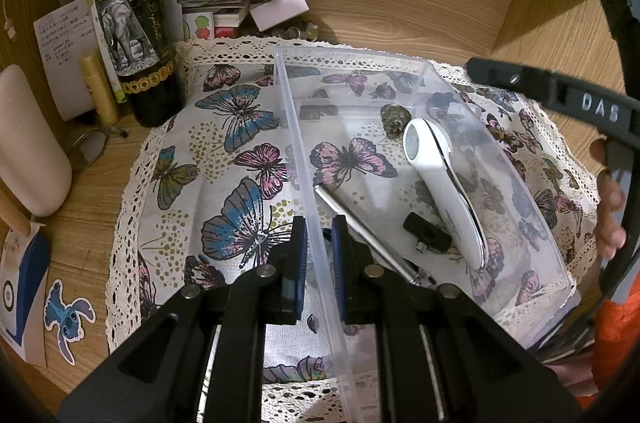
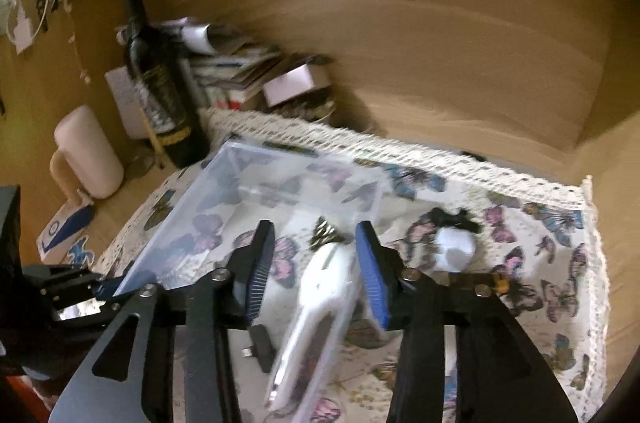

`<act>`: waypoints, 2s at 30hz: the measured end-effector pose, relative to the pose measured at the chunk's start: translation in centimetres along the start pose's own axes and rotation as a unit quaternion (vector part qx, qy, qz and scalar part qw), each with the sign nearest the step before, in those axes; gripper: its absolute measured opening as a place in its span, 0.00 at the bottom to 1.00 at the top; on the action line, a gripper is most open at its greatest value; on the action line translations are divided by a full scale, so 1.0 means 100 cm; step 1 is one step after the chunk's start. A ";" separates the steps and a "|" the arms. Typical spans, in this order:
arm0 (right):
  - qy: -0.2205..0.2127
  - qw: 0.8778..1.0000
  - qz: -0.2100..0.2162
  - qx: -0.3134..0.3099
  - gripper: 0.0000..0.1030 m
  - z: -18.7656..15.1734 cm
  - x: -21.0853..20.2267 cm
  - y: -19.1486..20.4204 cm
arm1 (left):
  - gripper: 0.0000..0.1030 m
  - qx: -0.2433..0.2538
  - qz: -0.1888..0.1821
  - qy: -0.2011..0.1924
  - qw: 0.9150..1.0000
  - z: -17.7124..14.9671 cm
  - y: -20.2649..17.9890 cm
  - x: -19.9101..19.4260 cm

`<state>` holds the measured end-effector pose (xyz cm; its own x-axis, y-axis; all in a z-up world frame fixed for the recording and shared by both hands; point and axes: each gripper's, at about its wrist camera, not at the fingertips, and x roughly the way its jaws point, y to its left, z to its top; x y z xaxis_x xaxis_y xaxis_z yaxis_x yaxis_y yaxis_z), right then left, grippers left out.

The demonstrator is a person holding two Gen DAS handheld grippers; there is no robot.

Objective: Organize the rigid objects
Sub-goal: 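Grasp the brown-and-gold tube and lift it toward the box with the right tool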

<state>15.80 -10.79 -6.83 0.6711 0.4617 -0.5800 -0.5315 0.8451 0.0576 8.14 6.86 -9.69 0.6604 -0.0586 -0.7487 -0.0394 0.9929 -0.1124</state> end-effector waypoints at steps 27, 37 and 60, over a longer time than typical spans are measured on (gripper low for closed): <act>0.135 0.982 -0.108 0.081 0.81 -0.040 0.070 -0.121 | 0.12 0.001 0.000 0.000 1.000 -0.001 0.000 0.000; 0.138 0.982 -0.103 0.082 0.80 -0.048 0.086 -0.129 | 0.12 0.001 0.000 0.000 1.000 -0.001 0.000 -0.001; 0.010 0.999 -0.042 0.011 0.77 -0.004 -0.006 -0.040 | 0.12 0.002 0.001 0.000 1.000 -0.001 -0.001 -0.001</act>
<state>17.34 -14.59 -7.08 0.7029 0.3835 -0.5990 -0.4621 0.8865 0.0253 8.06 6.78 -9.66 0.6606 -0.0573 -0.7485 -0.0371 0.9934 -0.1088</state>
